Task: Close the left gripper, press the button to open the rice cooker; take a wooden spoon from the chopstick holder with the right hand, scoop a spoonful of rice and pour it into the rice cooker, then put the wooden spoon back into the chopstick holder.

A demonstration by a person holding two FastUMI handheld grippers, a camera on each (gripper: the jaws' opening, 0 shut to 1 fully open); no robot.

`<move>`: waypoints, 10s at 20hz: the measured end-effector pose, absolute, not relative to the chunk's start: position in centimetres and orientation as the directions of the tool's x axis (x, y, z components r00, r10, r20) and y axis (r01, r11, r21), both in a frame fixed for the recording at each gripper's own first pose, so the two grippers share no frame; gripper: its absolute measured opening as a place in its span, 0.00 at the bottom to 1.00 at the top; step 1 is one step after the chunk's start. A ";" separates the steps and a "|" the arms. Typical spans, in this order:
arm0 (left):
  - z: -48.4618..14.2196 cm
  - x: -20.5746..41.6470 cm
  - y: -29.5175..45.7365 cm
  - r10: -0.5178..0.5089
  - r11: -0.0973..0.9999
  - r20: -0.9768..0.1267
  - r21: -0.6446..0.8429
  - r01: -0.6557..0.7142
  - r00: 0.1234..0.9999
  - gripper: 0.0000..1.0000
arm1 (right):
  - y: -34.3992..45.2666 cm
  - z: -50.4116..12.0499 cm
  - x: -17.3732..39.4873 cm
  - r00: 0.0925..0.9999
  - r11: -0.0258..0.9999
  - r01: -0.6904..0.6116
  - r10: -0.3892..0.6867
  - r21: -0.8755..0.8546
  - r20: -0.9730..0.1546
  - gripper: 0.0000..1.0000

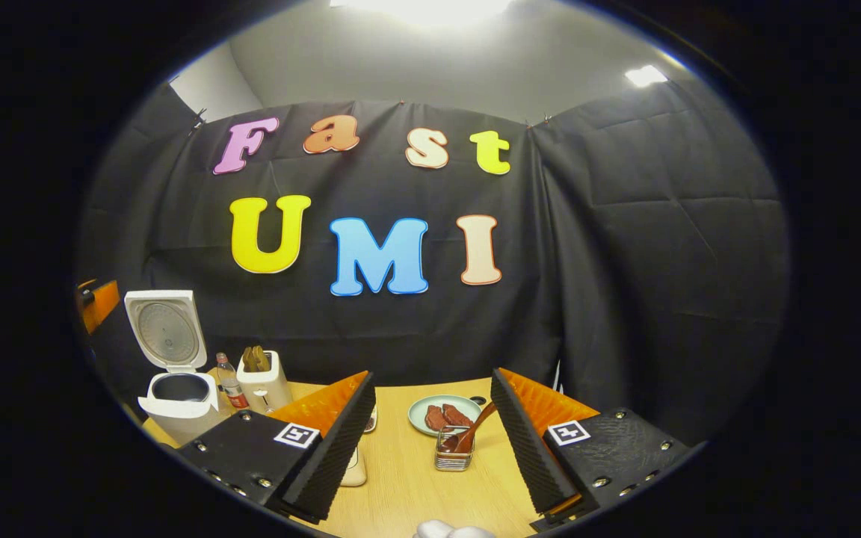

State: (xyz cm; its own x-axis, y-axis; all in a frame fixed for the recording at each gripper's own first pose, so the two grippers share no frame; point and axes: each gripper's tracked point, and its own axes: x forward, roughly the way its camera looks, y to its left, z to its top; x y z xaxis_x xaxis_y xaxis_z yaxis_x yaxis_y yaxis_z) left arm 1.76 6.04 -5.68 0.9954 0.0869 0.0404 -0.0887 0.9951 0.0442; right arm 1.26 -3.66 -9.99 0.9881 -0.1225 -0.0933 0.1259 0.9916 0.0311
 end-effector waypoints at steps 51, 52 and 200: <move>-12.7 6.5 1.4 0.224 0.973 -0.056 0.058 -0.221 0.973 0.98 | -13.6 -30.7 27.1 0.942 0.969 0.152 -0.082 0.196 -0.324 0.18; -12.7 6.4 2.0 0.226 0.973 -0.055 0.055 -0.223 0.973 0.98 | -13.3 -29.1 26.9 0.948 0.976 0.145 -0.089 0.164 -0.307 0.18; -14.9 -4.8 20.9 0.482 0.869 -0.074 0.166 -0.466 0.873 0.99 | 52.0 -16.8 17.3 0.732 0.737 -0.675 0.666 -0.022 -0.142 0.17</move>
State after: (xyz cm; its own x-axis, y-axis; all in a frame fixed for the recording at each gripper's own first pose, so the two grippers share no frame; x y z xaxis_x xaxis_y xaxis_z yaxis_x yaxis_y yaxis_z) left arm -4.81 20.87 -14.93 0.8728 0.4824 -0.0742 -0.4662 0.8690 0.1661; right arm 17.30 52.04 -16.84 0.7318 0.6665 -0.1423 -0.6755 0.7371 -0.0215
